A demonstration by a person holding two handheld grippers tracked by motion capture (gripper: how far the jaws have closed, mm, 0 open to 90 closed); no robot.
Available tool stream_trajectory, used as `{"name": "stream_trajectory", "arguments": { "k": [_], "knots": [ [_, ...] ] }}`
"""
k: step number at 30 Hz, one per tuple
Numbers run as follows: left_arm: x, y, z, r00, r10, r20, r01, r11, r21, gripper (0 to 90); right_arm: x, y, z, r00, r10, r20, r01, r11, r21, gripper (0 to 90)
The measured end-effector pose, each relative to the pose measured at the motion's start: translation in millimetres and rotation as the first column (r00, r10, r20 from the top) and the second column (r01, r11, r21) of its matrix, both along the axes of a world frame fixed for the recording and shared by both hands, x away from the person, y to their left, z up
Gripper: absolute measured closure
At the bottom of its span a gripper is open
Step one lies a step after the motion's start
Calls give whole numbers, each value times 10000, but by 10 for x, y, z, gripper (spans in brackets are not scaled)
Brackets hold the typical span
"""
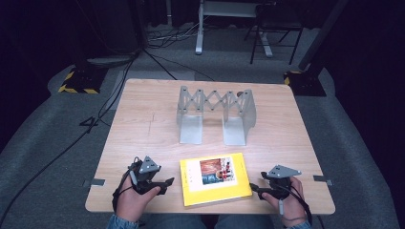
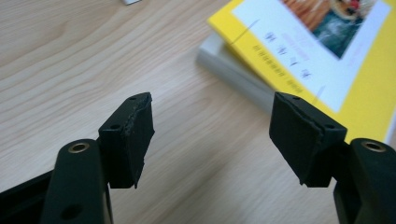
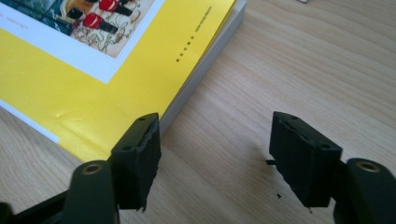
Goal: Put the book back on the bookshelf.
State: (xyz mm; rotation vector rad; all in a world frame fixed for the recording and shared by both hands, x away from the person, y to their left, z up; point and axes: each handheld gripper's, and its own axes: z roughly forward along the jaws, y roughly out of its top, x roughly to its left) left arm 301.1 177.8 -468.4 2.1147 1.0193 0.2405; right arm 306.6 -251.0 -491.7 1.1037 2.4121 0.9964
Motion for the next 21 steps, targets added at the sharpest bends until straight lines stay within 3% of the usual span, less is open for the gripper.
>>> {"name": "stream_trajectory", "arguments": {
  "k": [3, 6, 7, 15, 21],
  "knots": [
    [27, -147, -47, 9995, -309, -110, 309, 9995, -45, 305, -29, 38, 14, 10000, 4, 99, -1, 9996, -292, 390],
    [54, -199, -80, 9994, -308, -174, 307, 9995, -37, 301, -43, 45, 10, 9999, -3, 131, 9, 9992, -402, 415],
    [71, -215, -94, 9992, -325, -223, 324, 9995, -29, 298, -67, 52, 6, 10000, 31, 87, -28, 9993, -363, 466],
    [185, -320, -186, 9980, -265, -577, 244, 9990, -368, 295, -141, 68, -9, 9996, -279, 49, 280, 9989, -384, 507],
    [246, -438, -233, 9918, -494, -1182, 424, 9972, -615, 300, -200, 67, -11, 9993, -383, -39, 381, 9985, -393, 528]
  ]
}}
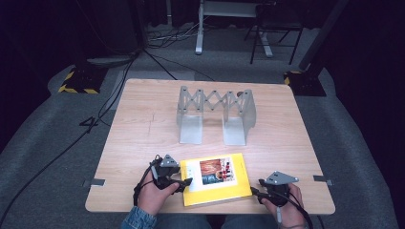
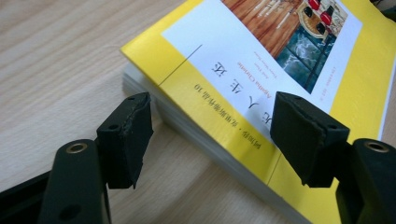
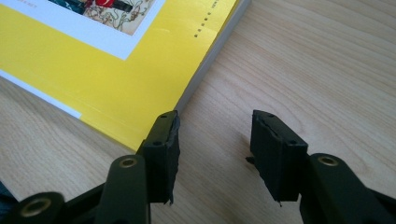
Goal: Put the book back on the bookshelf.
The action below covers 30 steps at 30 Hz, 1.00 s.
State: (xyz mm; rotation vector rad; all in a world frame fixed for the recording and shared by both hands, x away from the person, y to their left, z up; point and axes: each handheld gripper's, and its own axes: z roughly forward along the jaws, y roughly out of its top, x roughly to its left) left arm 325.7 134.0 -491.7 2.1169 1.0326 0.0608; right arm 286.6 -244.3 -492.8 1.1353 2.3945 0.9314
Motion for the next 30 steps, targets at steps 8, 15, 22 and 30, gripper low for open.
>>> {"name": "stream_trajectory", "arguments": {
  "k": [8, 15, 22, 30],
  "knots": [
    [-33, -34, -6, 9993, 311, -207, -310, 9995, 71, 288, -19, -1, 1, 10000, -78, -48, 79, 10000, 13, 531],
    [-64, -48, 3, 9981, 429, -450, -422, 9990, 146, 291, -18, -4, -1, 10000, -75, -54, 76, 10000, 45, 531],
    [-64, -66, 34, 9999, 82, -92, -79, 9994, 329, 305, -29, 13, 5, 10000, 48, -86, -47, 10000, 66, 602],
    [-113, -128, 129, 9979, -280, 582, 255, 9987, 441, 402, -33, 20, 6, 10000, 75, -59, -74, 10000, 49, 613]
  ]
}}
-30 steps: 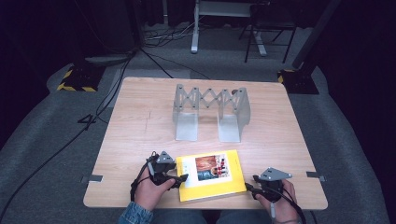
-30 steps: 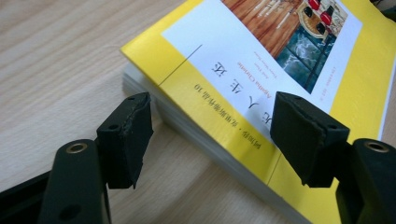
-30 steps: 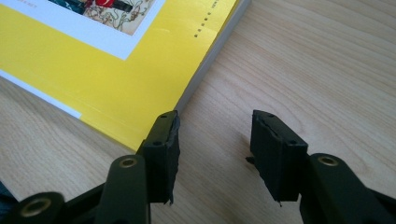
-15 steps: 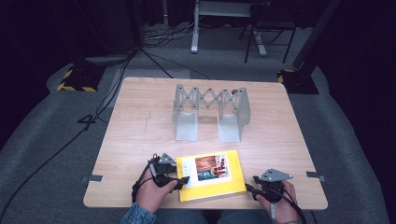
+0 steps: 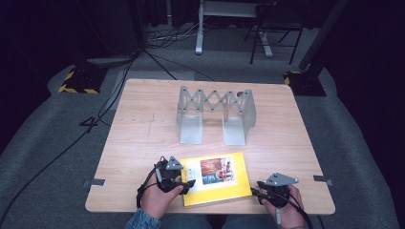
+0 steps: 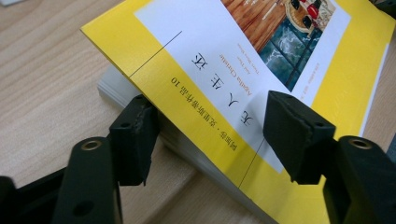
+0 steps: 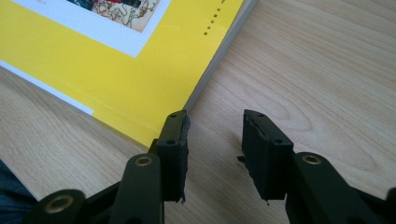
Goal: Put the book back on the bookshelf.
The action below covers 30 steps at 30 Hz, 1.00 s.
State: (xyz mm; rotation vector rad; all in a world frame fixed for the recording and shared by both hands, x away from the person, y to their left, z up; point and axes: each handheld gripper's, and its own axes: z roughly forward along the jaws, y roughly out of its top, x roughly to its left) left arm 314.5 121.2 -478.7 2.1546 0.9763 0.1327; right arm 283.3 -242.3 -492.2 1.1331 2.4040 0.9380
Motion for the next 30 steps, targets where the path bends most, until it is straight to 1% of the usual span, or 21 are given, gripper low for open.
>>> {"name": "stream_trajectory", "arguments": {
  "k": [1, 2, 3, 4, 5, 6, 7, 8, 10, 11, 12, 13, 14, 15, 16, 21, 22, 25, 27, 28, 30],
  "knots": [
    [-15, -12, 13, 10000, 10, 16, -10, 9999, -100, 423, -1, 2, -1, 10000, -11, 15, 11, 10000, -1, 614],
    [-24, -29, 20, 9999, -151, 52, 153, 9989, -444, 483, -1, 4, 0, 10000, -15, 20, 16, 10000, -13, 613],
    [-24, -29, 20, 9999, -151, 52, 153, 9989, -444, 516, -1, 4, 0, 10000, -15, 20, 16, 10000, -13, 613],
    [-30, -38, 17, 9998, -200, -58, 195, 9974, -695, 516, -2, 4, 0, 10000, -19, 18, 19, 10000, -14, 613],
    [-30, -42, 11, 9994, -318, -161, 302, 9953, -925, 556, -1, 3, 0, 10000, -7, 15, 7, 10000, -9, 613],
    [-35, -45, 10, 9985, -386, -384, 337, 9920, -1217, 633, -2, 3, -1, 10000, -17, 20, 17, 10000, -5, 611],
    [-35, -45, 10, 9985, -386, -384, 337, 9920, -1217, 660, -2, 3, -1, 10000, -17, 20, 17, 10000, -5, 611],
    [-42, -36, 28, 9965, -574, -600, 477, 9870, -1535, 702, -3, 2, -1, 10000, -47, 38, 47, 10000, -29, 598],
    [-49, -21, 63, 9944, -772, -721, 626, 9806, -1860, 783, 2, -7, -5, 9999, -116, 88, 116, 9999, -49, 548],
    [-49, -21, 63, 9944, -772, -721, 626, 9806, -1860, 791, 2, -7, -5, 9999, -116, 88, 116, 9999, -49, 548],
    [-62, -29, 100, 9940, -865, -667, 733, 9811, -1792, 798, 11, -24, -14, 9995, -274, 156, 275, 9996, -71, 471],
    [-62, -29, 100, 9940, -865, -667, 733, 9811, -1792, 805, 11, -24, -14, 9995, -274, 156, 275, 9996, -71, 471],
    [-76, -40, 138, 9936, -945, -613, 823, 9806, -1779, 809, 15, -44, -22, 9991, -367, 193, 368, 9993, -67, 407],
    [-76, -40, 138, 9936, -945, -613, 823, 9806, -1779, 813, 15, -44, -22, 9991, -367, 193, 368, 9993, -67, 407],
    [-86, -40, 190, 9938, -1004, -486, 895, 9780, -1886, 817, 7, -62, -21, 9989, -392, 249, 395, 9992, -108, 350],
    [-101, -68, 313, 9927, -1191, -196, 1133, 9756, -1881, 822, -51, -84, 15, 9979, -351, 545, 349, 9994, 53, 311],
    [-101, -86, 373, 9913, -1315, -82, 1278, 9751, -1812, 822, -97, -71, 49, 9962, -212, 839, 206, 9998, 73, 292],
    [-92, -111, 458, 9892, -1467, -22, 1438, 9720, -1861, 823, -175, -28, 100, 9921, 81, 1249, -94, 9999, 99, 273],
    [-90, -119, 484, 9886, -1504, -8, 1476, 9712, -1871, 823, -197, -11, 117, 9908, 156, 1348, -161, 9999, 31, 258],
    [-83, -134, 528, 9872, -1592, 79, 1579, 9704, -1826, 823, -228, 24, 141, 9865, 294, 1611, -294, 9996, -24, 249],
    [-80, -141, 548, 9865, -1637, 87, 1625, 9697, -1822, 823, -247, 60, 155, 9838, 375, 1753, -378, 9993, -15, 238]
  ]
}}
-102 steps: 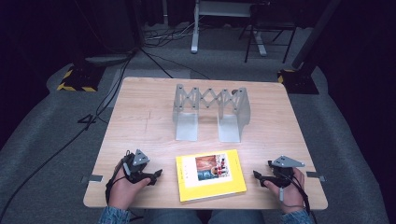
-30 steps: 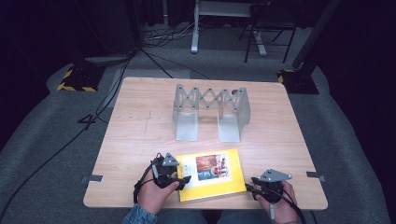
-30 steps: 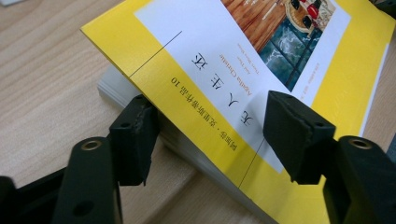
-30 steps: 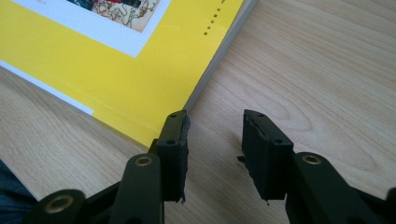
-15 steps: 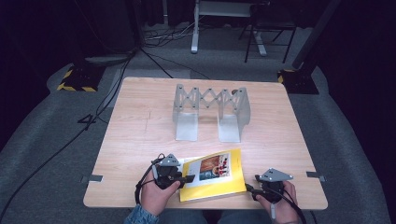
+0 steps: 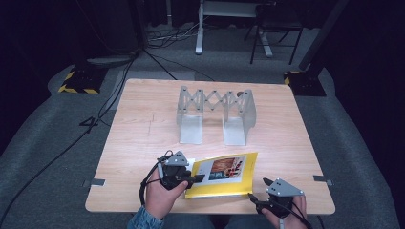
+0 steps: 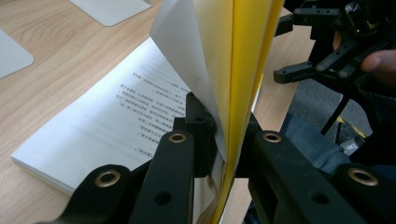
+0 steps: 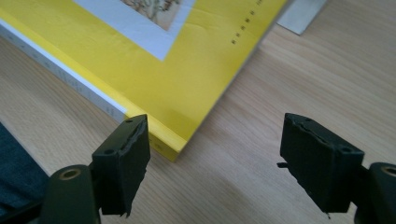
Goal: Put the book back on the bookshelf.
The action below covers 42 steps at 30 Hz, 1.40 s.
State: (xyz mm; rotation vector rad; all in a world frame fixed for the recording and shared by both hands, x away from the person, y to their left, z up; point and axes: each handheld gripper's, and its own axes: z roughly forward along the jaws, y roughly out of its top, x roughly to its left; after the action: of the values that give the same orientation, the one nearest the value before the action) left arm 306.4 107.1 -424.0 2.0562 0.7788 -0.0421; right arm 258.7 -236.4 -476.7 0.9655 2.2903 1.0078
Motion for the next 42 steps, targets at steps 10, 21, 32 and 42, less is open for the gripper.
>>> {"name": "stream_trajectory", "arguments": {
  "k": [10, 21, 32, 42],
  "knots": [
    [55, -67, 182, 9988, -433, 227, 433, 9991, -6, 823, -65, 222, 40, 9943, 780, 723, -756, 9965, -355, 216],
    [101, -126, 284, 9972, -723, 200, 724, 9974, -25, 823, -32, 443, -4, 9840, 1337, 1174, -1264, 9897, -672, 187],
    [129, -127, 249, 9972, -747, 99, 747, 9972, -24, 824, 35, 649, -105, 9780, 1185, 1716, -1022, 9896, -1008, 120],
    [109, -136, 273, 9966, -797, 206, 799, 9968, -71, 824, 46, 804, -181, 9609, 1068, 2554, -634, 9830, -1724, 66]
  ]
}}
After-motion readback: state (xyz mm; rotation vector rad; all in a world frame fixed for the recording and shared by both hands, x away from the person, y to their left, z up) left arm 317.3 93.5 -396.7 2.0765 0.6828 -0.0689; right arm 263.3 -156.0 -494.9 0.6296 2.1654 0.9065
